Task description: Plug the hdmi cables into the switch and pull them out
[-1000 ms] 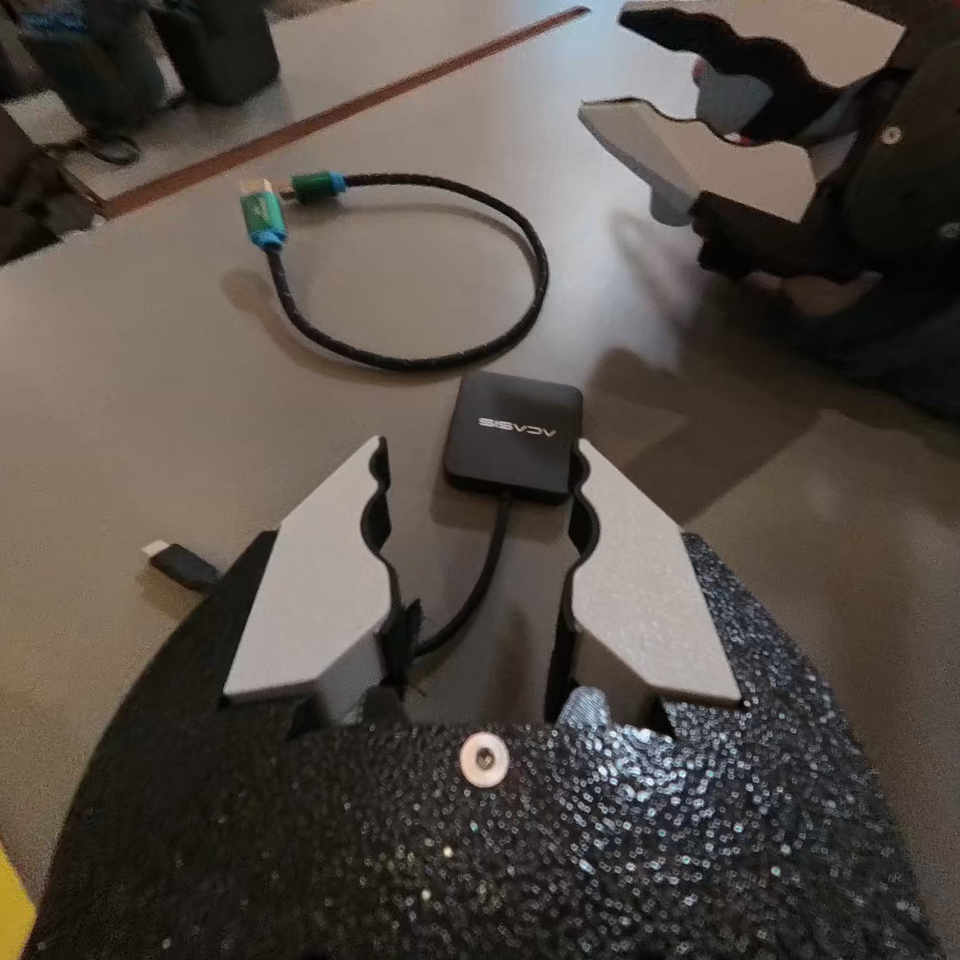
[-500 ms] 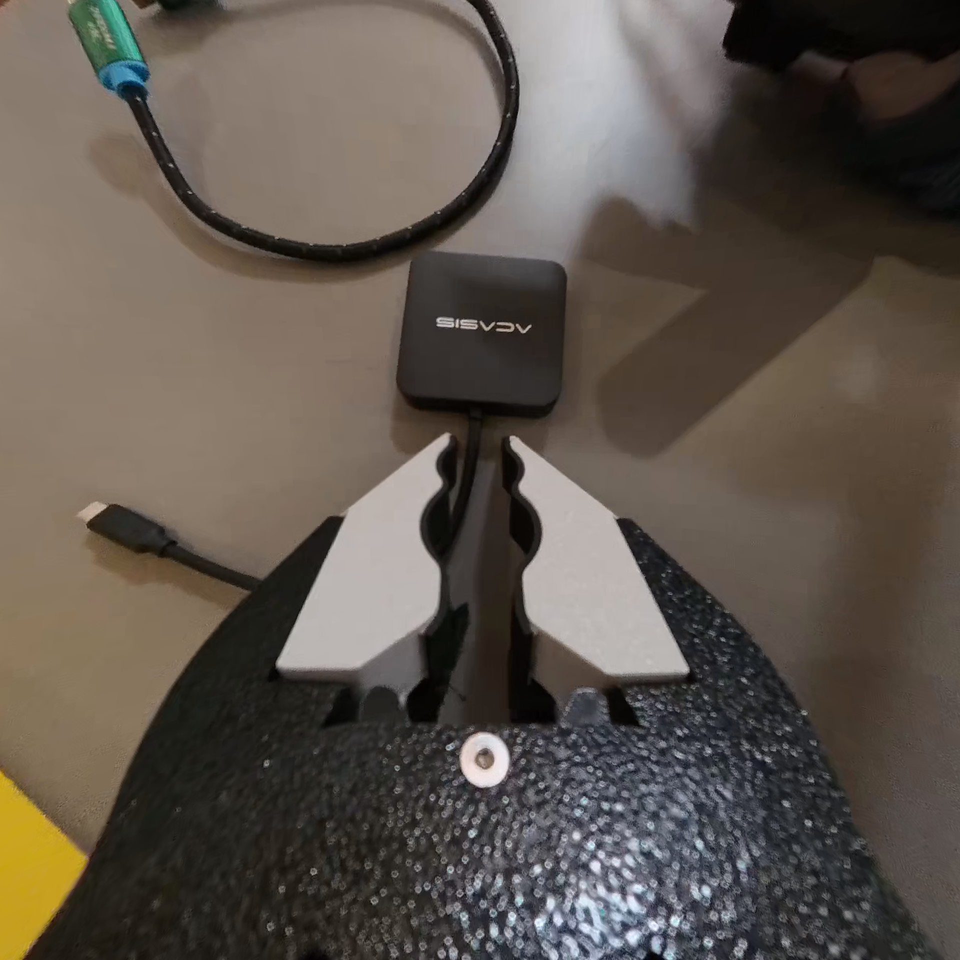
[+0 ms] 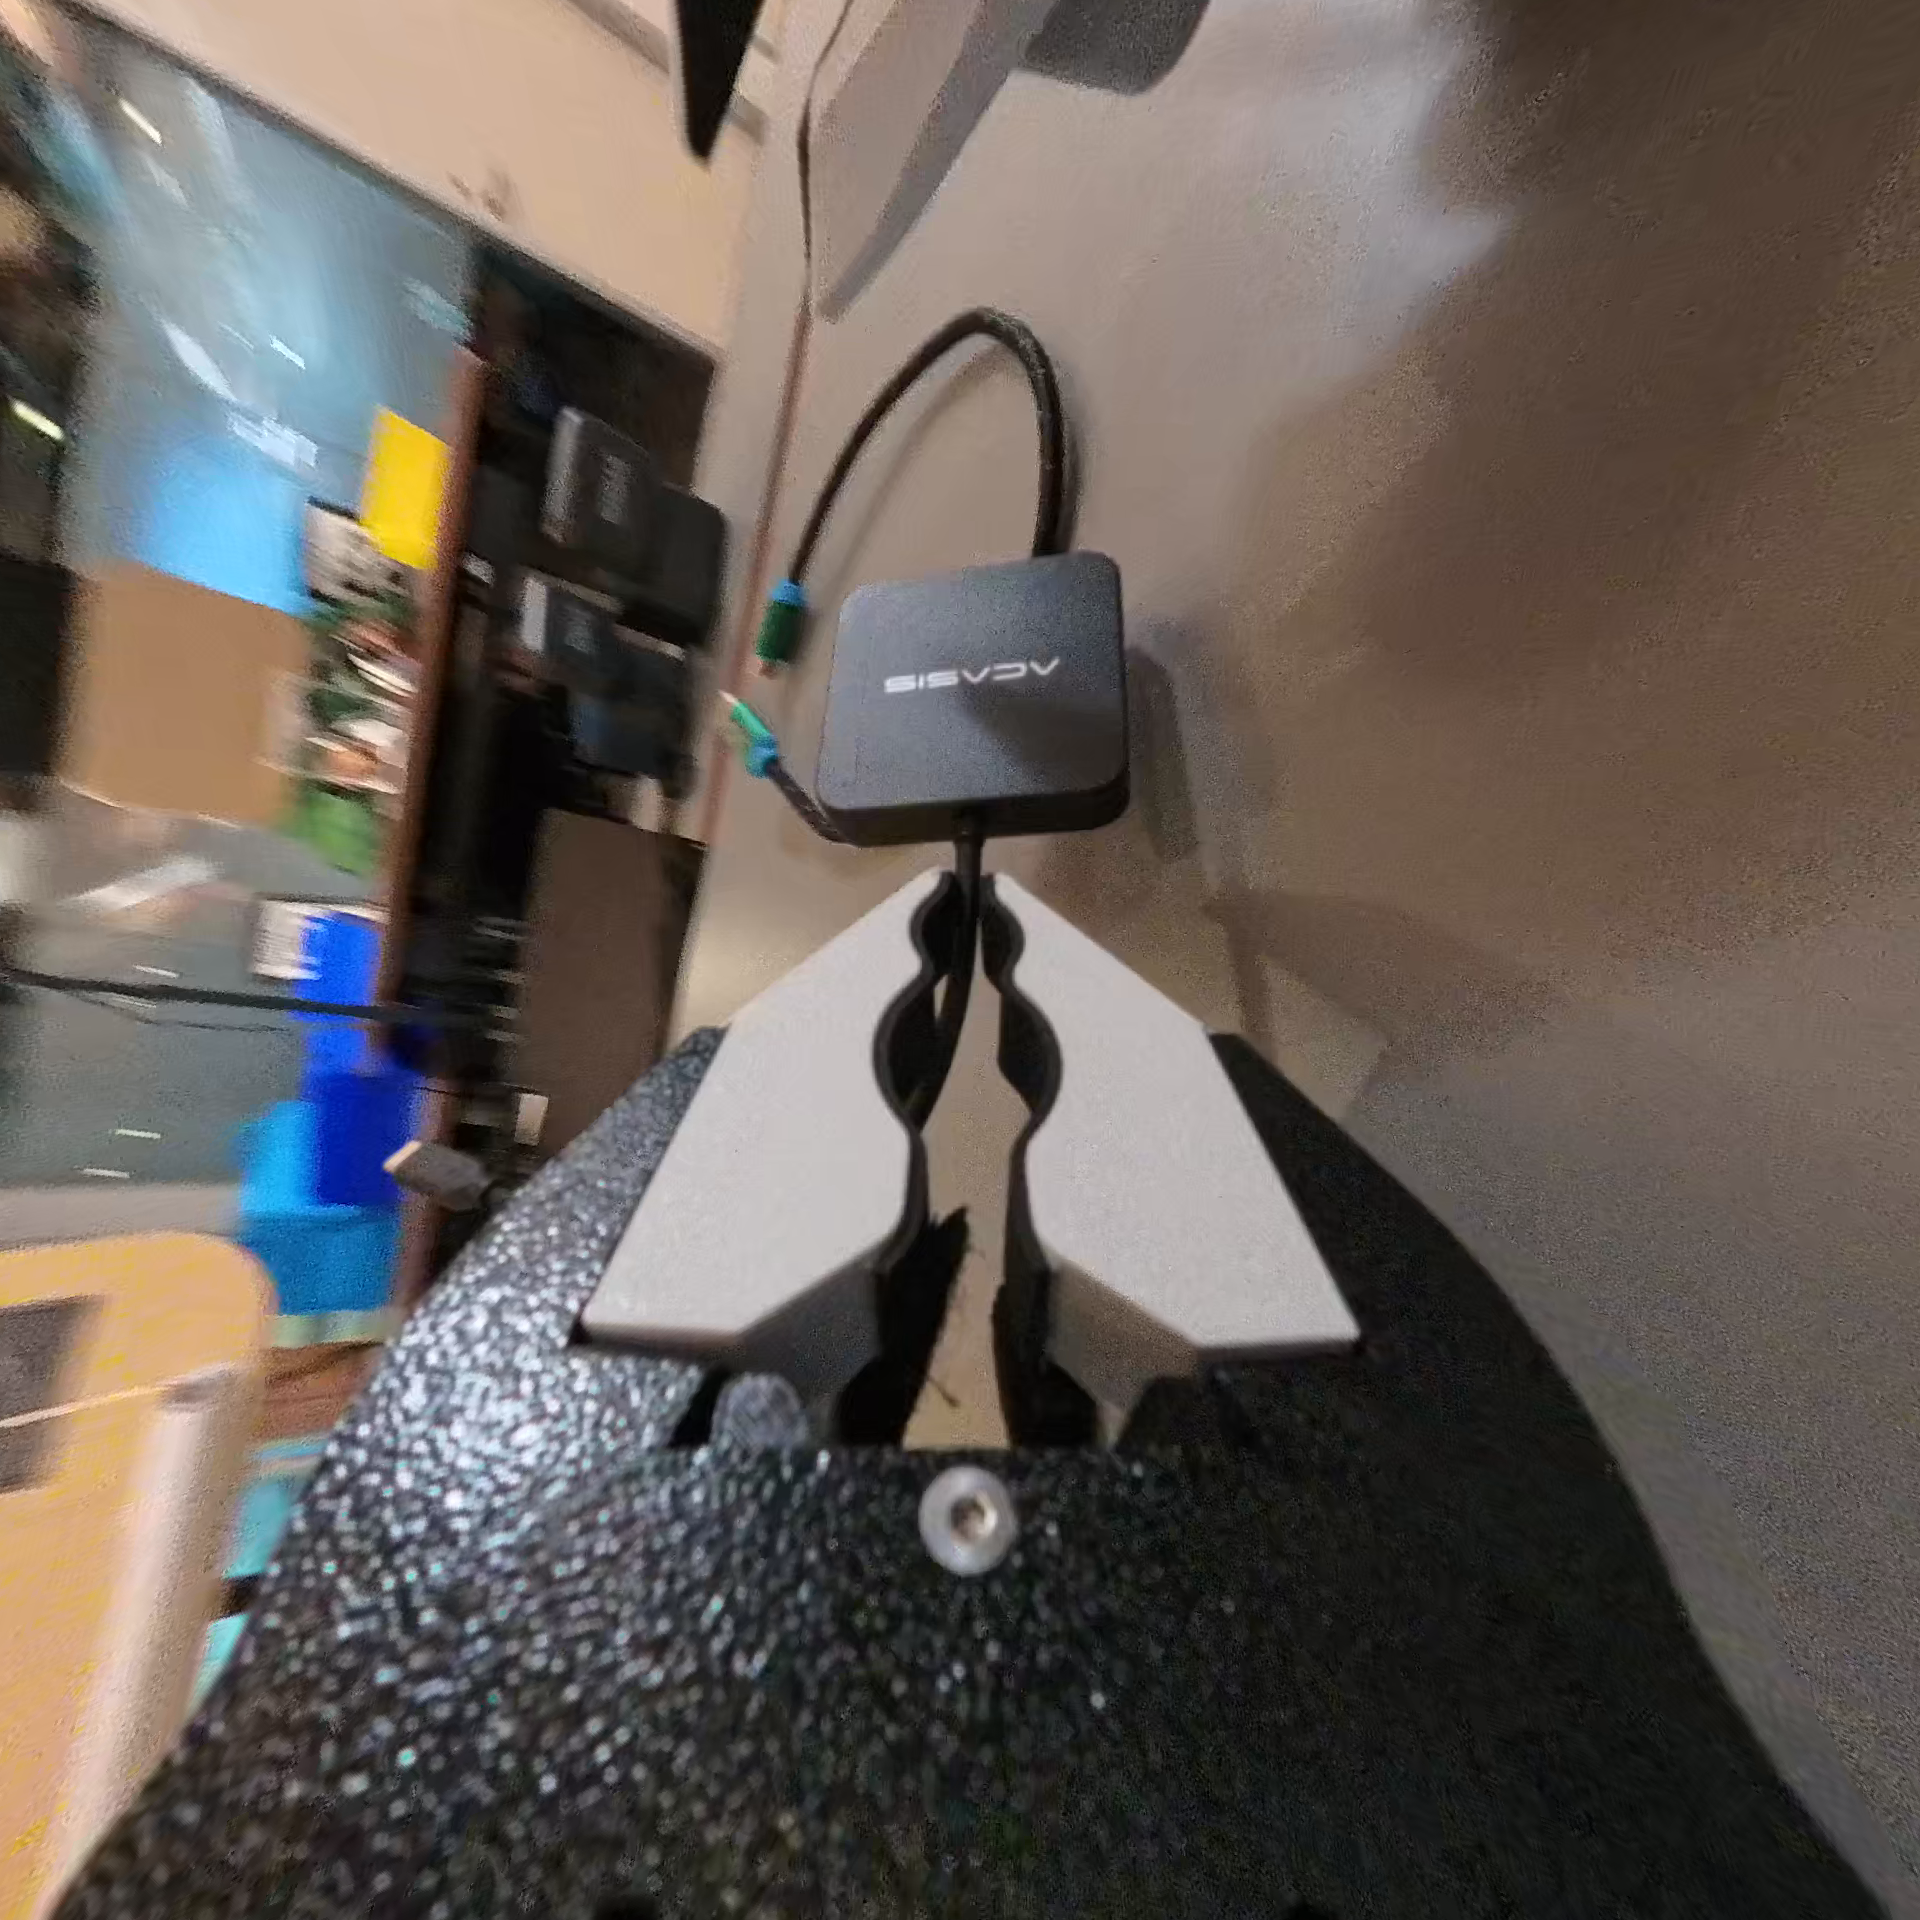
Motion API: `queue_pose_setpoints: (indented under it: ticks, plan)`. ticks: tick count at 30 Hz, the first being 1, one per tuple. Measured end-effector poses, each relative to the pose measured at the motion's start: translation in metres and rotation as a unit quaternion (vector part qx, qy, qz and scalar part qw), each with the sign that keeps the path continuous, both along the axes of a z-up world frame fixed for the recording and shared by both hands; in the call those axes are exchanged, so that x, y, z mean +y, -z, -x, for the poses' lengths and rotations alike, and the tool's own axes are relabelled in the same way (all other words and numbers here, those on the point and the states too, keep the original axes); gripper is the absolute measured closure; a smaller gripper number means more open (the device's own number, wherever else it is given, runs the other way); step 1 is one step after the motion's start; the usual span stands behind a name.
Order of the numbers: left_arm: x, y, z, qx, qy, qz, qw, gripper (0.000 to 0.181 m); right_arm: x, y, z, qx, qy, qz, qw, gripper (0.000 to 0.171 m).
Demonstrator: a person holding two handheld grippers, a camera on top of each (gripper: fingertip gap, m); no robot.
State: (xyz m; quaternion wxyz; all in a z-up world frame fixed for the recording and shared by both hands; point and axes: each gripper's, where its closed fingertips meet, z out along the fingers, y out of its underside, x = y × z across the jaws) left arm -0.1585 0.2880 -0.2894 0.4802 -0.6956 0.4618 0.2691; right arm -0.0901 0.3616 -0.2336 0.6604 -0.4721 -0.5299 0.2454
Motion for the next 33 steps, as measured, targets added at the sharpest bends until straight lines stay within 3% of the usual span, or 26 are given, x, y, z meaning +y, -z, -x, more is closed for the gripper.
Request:
queue_pose_setpoints:
  ticks: [5, 8, 13, 16, 17, 28, 33]
  plan:
    - [-0.006, -0.024, -0.018, 0.072, 0.073, -0.117, 0.988, 0.18, -0.038, 0.007, 0.003, -0.018, -0.149, 0.156, 0.976, 0.109]
    - [-0.019, -0.05, -0.032, 0.109, 0.112, -0.212, 0.965, 0.18, -0.06, 0.014, 0.0, -0.051, -0.224, 0.233, 0.945, 0.109]
    - [-0.026, -0.055, -0.041, 0.178, 0.135, -0.259, 0.94, 0.18, -0.081, 0.007, -0.006, -0.035, -0.303, 0.315, 0.899, 0.129]
    - [-0.027, -0.057, -0.042, 0.19, 0.137, -0.27, 0.934, 0.18, -0.083, 0.0, -0.011, -0.014, -0.331, 0.341, 0.88, 0.157]
    - [-0.027, -0.057, -0.043, 0.186, 0.139, -0.27, 0.935, 0.18, -0.085, -0.002, -0.013, -0.01, -0.341, 0.337, 0.878, 0.158]
    - [-0.017, -0.045, -0.029, 0.095, 0.117, -0.199, 0.968, 0.179, -0.085, 0.004, -0.007, -0.035, -0.296, 0.181, 0.937, 0.16]
    - [-0.016, -0.061, -0.021, -0.048, 0.101, -0.196, 0.974, 0.173, -0.055, -0.009, -0.01, 0.003, -0.214, 0.137, 0.967, 0.16]
